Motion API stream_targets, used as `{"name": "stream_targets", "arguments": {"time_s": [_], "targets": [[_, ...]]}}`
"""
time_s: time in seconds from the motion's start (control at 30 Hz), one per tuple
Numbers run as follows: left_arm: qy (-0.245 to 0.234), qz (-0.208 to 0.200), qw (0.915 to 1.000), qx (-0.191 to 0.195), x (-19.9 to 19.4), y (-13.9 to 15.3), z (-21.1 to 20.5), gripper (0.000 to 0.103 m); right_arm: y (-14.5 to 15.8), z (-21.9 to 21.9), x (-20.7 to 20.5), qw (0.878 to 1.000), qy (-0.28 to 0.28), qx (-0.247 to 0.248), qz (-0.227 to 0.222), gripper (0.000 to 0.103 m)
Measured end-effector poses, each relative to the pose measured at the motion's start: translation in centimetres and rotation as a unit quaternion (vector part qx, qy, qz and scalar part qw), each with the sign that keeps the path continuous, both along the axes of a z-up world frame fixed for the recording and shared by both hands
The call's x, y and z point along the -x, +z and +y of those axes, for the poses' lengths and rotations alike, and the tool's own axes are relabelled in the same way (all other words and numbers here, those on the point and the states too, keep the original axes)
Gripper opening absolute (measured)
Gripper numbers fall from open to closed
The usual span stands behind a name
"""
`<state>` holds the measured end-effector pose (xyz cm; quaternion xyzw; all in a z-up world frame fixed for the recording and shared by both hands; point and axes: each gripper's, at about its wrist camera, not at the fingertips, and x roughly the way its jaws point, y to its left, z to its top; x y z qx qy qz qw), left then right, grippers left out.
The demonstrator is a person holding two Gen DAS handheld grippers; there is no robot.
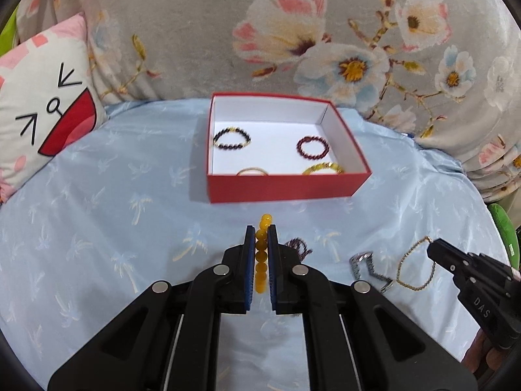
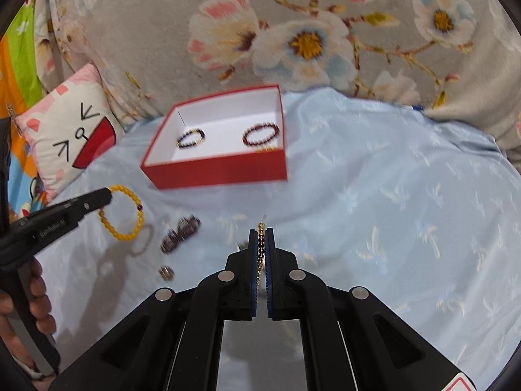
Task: Organize jewelry
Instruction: 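Carry the orange bracelet and gold chain into the red box and open both tools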
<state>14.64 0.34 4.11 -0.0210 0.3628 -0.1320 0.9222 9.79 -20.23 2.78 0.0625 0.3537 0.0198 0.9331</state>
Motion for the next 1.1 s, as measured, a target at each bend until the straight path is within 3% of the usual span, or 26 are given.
{"name": "stream_targets", "arguments": {"time_s": [0.2,0.47,0.8,1.1], "targets": [[-0.014,-0.029,0.9995,-0.006,-1.4,2.4,-1.6,0.007,2.8,1.2,-2.4,0.999,0.020,0.001,-0.029,0.004],[-0.009,-0.045,0.9988,-0.013,-4.7,3.5,-2.7,0.007,4.9,2.1,-6.2,0.998,0.028,0.005,-0.050,0.004],[0.005,-0.050,0.9985,-0.023,-10.2,3.2,-3.4,0.007,5.3,2.0,-12.6,0.998,0.030,-0.008,-0.048,0.004],[0.023,-0.037,0.9985,-0.034,-14.9,1.5,-3.9,0.007,4.0,2.4,-17.5,0.999,0.030,-0.004,-0.036,0.004]]}}
